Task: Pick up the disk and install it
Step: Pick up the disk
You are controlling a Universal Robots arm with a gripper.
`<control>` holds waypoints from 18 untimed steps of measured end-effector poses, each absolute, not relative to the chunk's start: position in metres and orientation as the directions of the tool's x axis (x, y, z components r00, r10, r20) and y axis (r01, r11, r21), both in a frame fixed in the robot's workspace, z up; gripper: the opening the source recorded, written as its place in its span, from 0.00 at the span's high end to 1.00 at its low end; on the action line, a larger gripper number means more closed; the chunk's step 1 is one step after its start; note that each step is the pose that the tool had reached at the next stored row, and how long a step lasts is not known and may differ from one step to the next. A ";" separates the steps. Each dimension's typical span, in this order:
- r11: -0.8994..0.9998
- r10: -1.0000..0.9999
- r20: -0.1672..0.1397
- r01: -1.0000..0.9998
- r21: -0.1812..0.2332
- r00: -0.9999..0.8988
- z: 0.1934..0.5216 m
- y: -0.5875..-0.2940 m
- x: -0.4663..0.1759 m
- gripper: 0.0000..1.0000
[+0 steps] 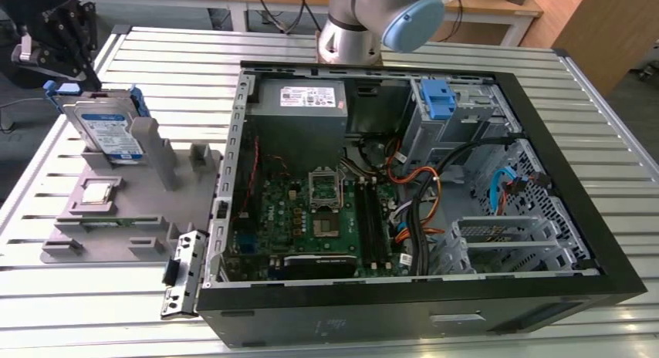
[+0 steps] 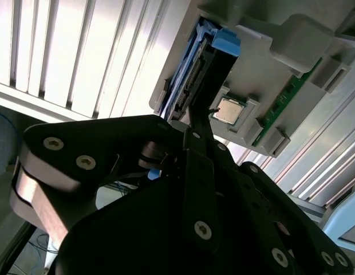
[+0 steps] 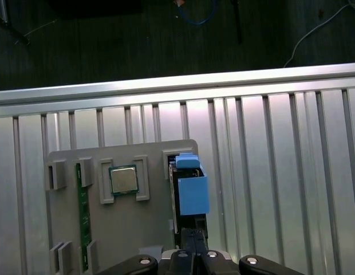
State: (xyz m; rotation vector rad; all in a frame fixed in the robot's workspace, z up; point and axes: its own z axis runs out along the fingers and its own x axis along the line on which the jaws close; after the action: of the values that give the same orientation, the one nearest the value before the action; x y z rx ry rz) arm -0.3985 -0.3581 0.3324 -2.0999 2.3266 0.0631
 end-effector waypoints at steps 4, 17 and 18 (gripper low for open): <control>0.102 -0.994 -0.032 -0.995 0.024 -0.102 0.332 -0.358 -0.400 0.90; 0.102 -0.994 -0.032 -0.995 0.024 -0.102 0.332 -0.358 -0.400 0.71; 0.102 -0.994 -0.032 -0.995 0.024 -0.102 0.332 -0.358 -0.400 0.65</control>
State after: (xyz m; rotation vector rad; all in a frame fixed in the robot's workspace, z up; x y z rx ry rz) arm -0.3999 -0.3581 0.3323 -2.0995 2.3260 0.0622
